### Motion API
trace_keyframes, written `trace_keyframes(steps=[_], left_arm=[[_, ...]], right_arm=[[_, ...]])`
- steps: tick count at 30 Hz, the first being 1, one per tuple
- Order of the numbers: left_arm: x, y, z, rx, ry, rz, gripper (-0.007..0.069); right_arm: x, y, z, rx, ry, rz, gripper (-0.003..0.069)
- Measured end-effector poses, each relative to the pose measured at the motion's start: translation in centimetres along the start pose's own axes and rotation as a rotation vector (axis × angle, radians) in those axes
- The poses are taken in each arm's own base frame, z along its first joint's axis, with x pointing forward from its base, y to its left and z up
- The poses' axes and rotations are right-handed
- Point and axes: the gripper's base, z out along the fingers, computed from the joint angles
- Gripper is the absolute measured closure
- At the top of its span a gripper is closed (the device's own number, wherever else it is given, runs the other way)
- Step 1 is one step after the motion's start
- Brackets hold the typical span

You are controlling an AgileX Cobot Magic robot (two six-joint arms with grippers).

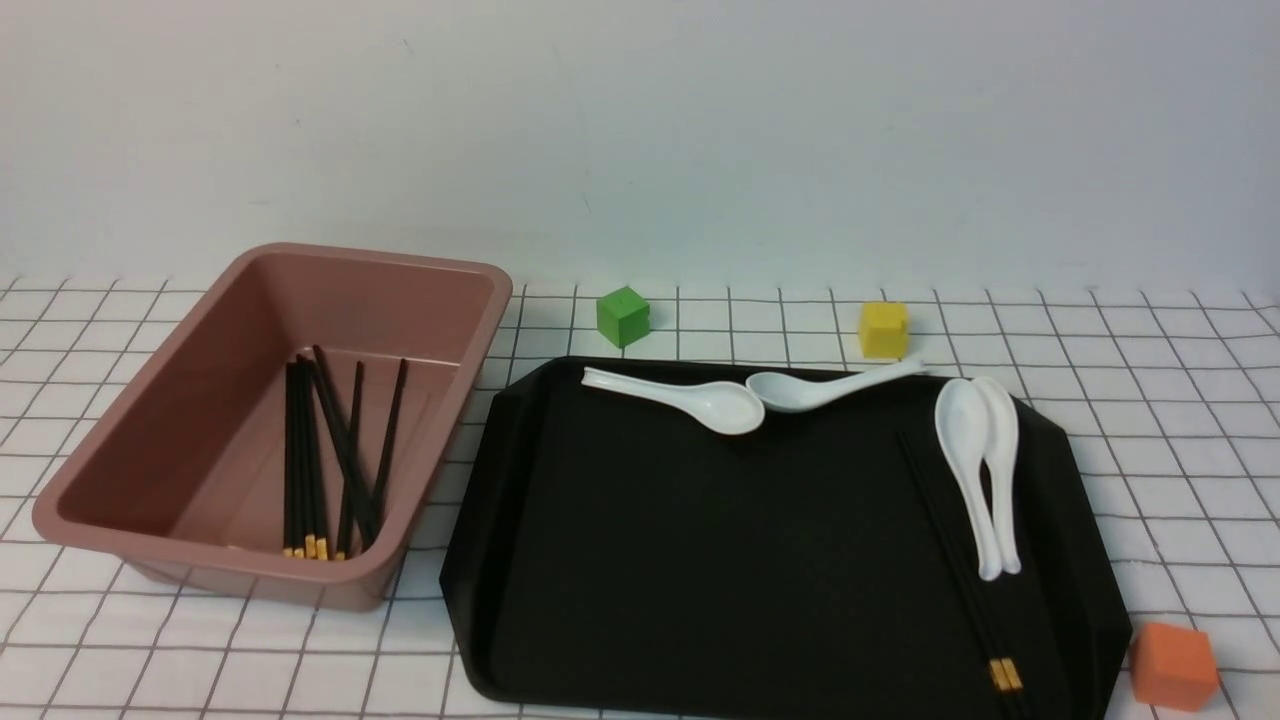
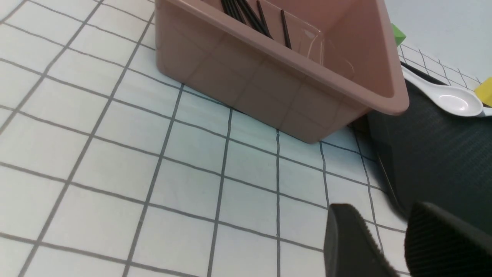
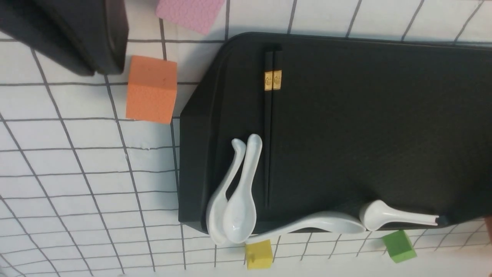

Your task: On white black tablecloth take chopsticks from black tray and put them in box.

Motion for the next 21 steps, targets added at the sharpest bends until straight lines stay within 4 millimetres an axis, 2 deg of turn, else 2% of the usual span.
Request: trace_keyframes(steps=[21], left_arm=[[0.00,0.00,0.00,0.000,0.000,0.000,0.0386]], right_arm=[[0.00,0.00,-0.01,0.000,-0.001,0.003,0.0583]])
